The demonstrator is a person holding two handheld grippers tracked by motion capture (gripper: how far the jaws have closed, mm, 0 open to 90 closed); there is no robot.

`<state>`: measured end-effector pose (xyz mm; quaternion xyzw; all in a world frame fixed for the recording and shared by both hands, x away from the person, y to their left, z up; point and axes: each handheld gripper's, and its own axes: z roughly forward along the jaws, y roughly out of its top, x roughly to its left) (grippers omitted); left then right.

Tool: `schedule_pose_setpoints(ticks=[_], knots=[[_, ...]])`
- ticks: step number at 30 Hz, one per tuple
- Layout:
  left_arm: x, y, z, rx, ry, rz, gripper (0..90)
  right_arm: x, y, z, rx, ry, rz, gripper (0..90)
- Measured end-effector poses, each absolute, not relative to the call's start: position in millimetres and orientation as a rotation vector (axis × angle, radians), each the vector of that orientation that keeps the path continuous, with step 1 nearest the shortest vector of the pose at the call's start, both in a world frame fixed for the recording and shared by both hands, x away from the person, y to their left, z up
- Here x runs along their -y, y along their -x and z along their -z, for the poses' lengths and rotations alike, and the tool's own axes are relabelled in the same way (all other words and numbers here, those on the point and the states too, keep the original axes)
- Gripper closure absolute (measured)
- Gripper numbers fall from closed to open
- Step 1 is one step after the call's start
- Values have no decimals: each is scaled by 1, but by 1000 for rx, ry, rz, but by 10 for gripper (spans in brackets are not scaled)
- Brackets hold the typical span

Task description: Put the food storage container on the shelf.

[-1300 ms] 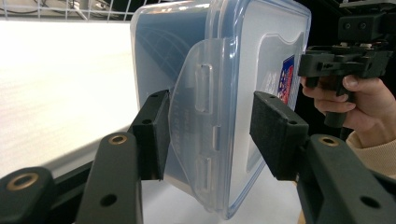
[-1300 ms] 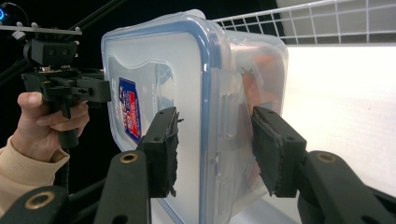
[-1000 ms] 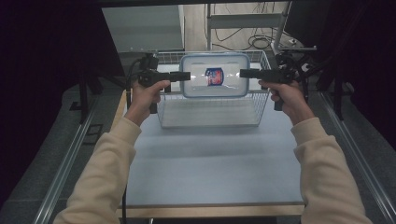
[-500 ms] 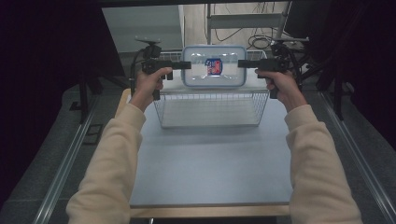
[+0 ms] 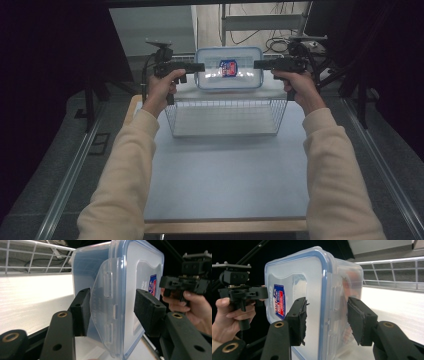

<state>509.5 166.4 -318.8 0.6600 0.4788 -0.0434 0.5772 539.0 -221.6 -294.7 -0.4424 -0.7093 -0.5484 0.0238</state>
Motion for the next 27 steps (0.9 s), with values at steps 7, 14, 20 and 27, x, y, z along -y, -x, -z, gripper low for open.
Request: schedule_pose_setpoints(ticks=[7, 14, 20, 27], knots=[[-167, -523, 326, -1199, -1476, 182, 453, 217, -545, 295, 2217, 1479, 1631, 525], [-167, -531, 333, -1289, -1465, 150, 366, 211, -540, 297, 2281, 1524, 1606, 501], [-170, -528, 330, -1265, -1451, 97, 266, 215, -532, 298, 2310, 1505, 1647, 444], [-171, -504, 314, -1188, -1527, -9, 223, 231, -513, 294, 2362, 1438, 1722, 359]])
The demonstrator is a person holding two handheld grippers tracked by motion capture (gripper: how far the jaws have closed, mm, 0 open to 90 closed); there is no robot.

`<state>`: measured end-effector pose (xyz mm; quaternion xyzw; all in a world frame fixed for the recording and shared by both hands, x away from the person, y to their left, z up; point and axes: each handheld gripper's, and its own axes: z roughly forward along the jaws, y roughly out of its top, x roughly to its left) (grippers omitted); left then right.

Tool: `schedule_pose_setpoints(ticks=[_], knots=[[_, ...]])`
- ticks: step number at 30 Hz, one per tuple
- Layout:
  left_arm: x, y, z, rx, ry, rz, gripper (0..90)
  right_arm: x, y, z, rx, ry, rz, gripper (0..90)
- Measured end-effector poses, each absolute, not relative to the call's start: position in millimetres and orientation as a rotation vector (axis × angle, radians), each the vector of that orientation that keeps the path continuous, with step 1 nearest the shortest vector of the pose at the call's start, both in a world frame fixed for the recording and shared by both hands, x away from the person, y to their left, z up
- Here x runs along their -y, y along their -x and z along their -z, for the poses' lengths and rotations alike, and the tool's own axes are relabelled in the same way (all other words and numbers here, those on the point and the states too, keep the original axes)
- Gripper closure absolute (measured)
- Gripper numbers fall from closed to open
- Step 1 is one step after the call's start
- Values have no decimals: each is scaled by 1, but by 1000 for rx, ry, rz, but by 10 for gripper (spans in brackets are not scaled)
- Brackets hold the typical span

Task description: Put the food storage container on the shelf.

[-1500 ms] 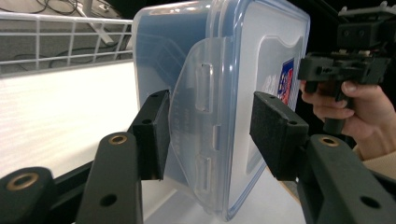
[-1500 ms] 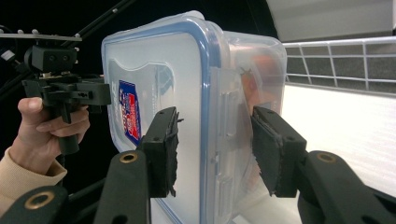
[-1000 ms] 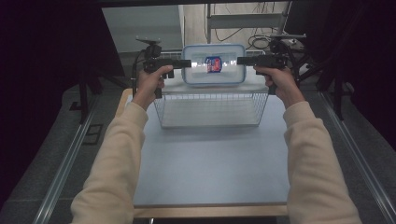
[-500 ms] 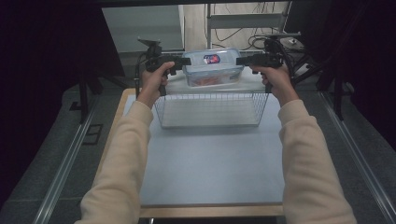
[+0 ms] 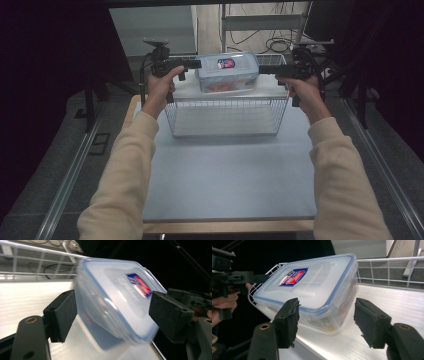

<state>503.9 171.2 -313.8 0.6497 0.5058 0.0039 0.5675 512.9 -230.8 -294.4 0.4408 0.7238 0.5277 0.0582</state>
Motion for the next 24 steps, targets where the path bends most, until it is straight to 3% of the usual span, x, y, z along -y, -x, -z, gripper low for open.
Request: schedule_pose_setpoints(ticks=[11, 18, 24], knots=[[-170, -458, 306, -1082, -1608, -85, 225, 243, -475, 292, -2256, -1201, -1575, 308], [-171, -420, 322, -1044, -1634, -114, 225, 253, -446, 308, -2288, -1121, -1600, 292], [-174, -371, 347, -974, -1661, -120, 227, 264, -400, 337, -2301, -1018, -1554, 286]])
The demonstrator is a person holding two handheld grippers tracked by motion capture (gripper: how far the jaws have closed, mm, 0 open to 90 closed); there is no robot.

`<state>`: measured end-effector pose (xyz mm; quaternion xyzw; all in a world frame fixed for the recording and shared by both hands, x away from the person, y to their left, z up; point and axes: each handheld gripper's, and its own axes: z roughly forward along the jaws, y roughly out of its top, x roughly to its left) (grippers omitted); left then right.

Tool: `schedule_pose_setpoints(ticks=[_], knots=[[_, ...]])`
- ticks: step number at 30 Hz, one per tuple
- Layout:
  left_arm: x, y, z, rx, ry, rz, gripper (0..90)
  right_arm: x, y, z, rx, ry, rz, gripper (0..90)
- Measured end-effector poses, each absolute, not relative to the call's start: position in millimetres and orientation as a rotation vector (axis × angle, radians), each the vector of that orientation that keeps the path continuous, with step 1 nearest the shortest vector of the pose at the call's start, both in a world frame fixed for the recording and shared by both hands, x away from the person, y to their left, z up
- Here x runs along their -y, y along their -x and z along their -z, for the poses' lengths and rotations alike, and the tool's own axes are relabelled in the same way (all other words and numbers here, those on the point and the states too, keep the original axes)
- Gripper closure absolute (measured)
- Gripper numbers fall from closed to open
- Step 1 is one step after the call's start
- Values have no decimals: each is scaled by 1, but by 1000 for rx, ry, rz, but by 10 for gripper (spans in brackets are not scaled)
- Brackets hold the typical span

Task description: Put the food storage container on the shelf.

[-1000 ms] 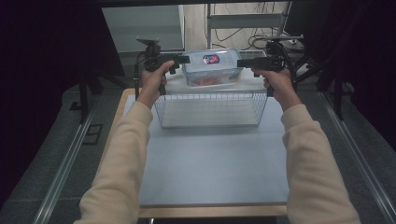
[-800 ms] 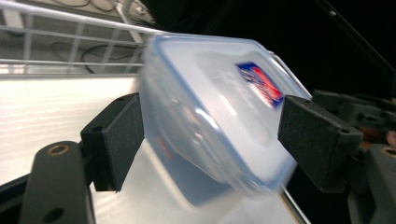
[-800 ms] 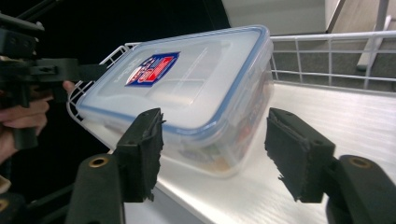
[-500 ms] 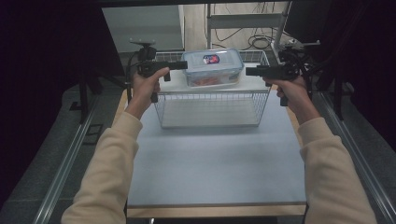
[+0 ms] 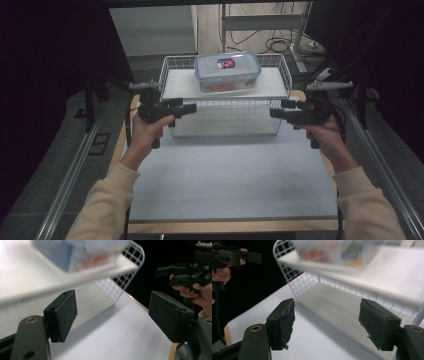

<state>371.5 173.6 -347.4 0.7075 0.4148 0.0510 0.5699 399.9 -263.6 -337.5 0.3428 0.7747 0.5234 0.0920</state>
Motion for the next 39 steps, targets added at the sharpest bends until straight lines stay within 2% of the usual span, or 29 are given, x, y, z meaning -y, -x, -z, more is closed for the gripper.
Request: schedule_pose_setpoints(ticks=[4, 7, 11, 16, 23, 31, 39], knots=[[-172, -346, 369, -958, -1706, -142, 229, 266, -382, 355, -2322, -995, -1551, 285], [-171, -328, 389, -953, -1734, -144, 233, 268, -357, 382, -2353, -984, -1566, 283], [-173, -300, 431, -977, -1755, -103, 238, 269, -335, 407, -2381, -981, -1580, 277], [-170, -285, 462, -1011, -1795, -106, 248, 271, -316, 442, -2405, -1018, -1578, 276], [-146, -280, 490, -1023, -1916, -116, 239, 262, -312, 486, -2484, -1077, -1412, 272], [-148, -280, 494, -1041, -1904, -118, 232, 266, -313, 487, -2403, -1103, -1488, 261], [-151, -284, 504, -1062, -1925, -149, 204, 265, -316, 494, -2411, -1113, -1438, 173]])
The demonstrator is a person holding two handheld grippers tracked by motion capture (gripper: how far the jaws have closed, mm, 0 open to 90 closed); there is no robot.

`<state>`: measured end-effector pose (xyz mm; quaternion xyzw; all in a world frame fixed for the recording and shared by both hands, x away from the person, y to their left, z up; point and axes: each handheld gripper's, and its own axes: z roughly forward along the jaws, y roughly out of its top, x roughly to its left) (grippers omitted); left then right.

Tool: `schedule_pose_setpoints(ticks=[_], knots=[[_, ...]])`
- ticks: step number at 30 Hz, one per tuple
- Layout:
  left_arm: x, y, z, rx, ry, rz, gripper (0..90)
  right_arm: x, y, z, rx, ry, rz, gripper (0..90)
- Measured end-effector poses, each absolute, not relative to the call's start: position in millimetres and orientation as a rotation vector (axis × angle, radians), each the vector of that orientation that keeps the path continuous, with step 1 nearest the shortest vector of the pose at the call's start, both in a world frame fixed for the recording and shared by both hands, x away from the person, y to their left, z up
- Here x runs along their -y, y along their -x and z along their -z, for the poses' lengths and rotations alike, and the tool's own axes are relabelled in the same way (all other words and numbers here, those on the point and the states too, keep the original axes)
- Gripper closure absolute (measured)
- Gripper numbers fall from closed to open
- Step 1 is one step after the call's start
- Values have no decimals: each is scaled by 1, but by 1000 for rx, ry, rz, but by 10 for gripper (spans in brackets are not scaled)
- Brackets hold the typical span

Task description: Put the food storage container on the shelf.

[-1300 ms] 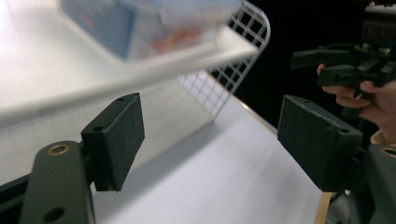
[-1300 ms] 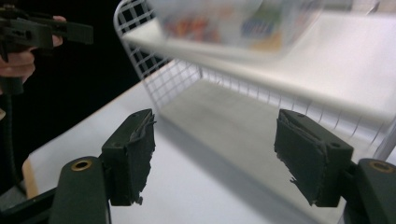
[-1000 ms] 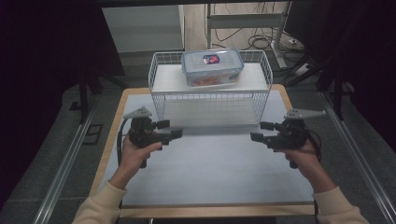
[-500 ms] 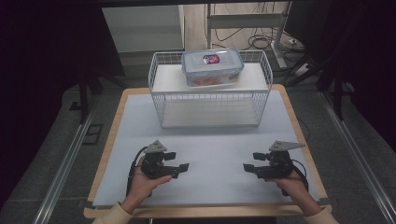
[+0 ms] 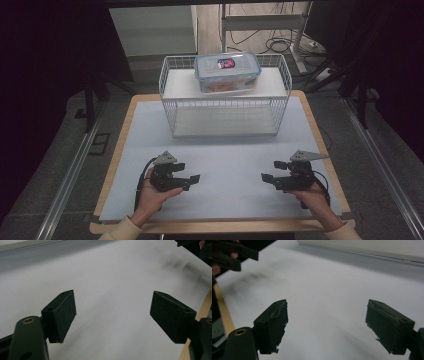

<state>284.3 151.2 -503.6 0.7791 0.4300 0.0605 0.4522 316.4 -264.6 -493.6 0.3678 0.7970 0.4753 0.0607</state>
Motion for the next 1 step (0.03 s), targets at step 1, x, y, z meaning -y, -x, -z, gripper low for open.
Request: schedule_pose_setpoints(ticks=[1], knots=[[-151, -285, 505, -1066, -1925, -147, 194, 265, -318, 496, -2413, -1111, -1382, 148]])
